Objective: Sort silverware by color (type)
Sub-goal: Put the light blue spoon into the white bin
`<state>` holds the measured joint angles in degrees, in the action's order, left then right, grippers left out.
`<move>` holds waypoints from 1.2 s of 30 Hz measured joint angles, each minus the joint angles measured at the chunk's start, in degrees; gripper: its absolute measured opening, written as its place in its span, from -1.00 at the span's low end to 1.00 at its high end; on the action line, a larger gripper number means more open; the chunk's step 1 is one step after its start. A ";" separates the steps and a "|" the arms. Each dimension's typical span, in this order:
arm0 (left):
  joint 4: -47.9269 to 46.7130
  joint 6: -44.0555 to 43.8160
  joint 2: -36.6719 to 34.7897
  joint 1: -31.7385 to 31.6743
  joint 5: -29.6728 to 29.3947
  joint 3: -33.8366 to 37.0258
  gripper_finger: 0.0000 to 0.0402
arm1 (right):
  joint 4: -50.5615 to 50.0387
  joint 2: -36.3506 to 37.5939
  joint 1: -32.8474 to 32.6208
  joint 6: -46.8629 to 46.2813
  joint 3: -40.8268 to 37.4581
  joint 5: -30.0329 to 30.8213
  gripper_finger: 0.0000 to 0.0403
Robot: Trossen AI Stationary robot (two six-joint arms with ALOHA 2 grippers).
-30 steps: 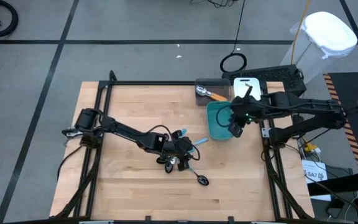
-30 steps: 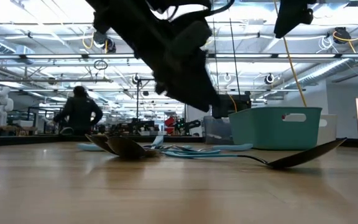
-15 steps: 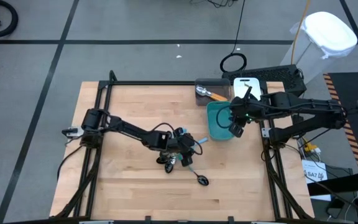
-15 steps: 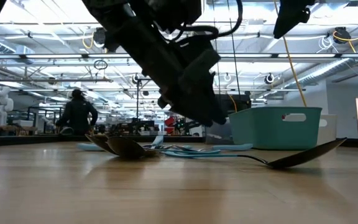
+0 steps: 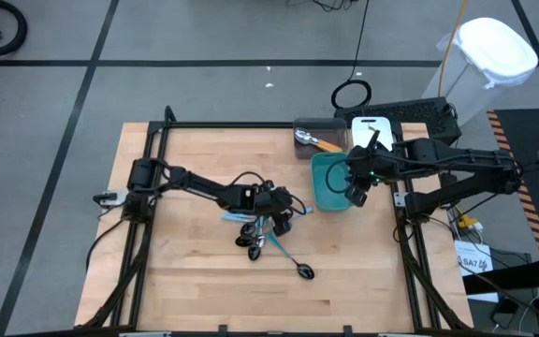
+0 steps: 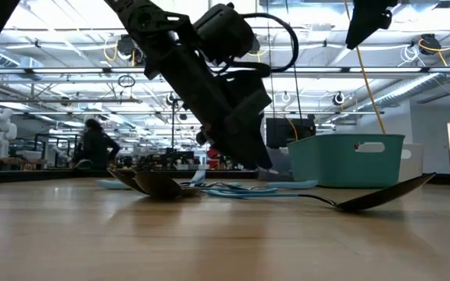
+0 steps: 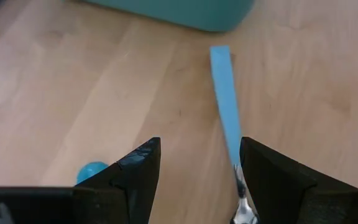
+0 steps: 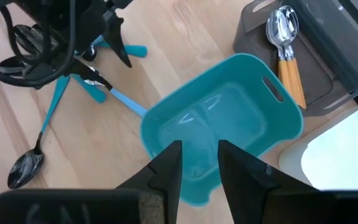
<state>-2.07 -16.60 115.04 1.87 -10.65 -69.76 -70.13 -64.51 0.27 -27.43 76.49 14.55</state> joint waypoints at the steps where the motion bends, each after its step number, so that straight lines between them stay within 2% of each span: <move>1: 0.01 0.03 0.02 -0.08 0.82 0.00 0.09 | 0.00 0.00 0.00 -0.41 0.00 -0.02 -0.50; 13: -2.80 1.59 0.28 2.43 1.65 0.00 0.09 | 0.04 0.00 0.00 -2.13 0.00 0.22 -0.50; 36: -1.87 1.49 2.99 1.91 1.65 -0.09 0.08 | 0.07 0.02 -0.02 -3.19 0.00 0.40 -0.50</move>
<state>-3.95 -15.11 118.04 3.78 -9.00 -69.84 -70.06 -64.49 0.26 -30.62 76.49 14.95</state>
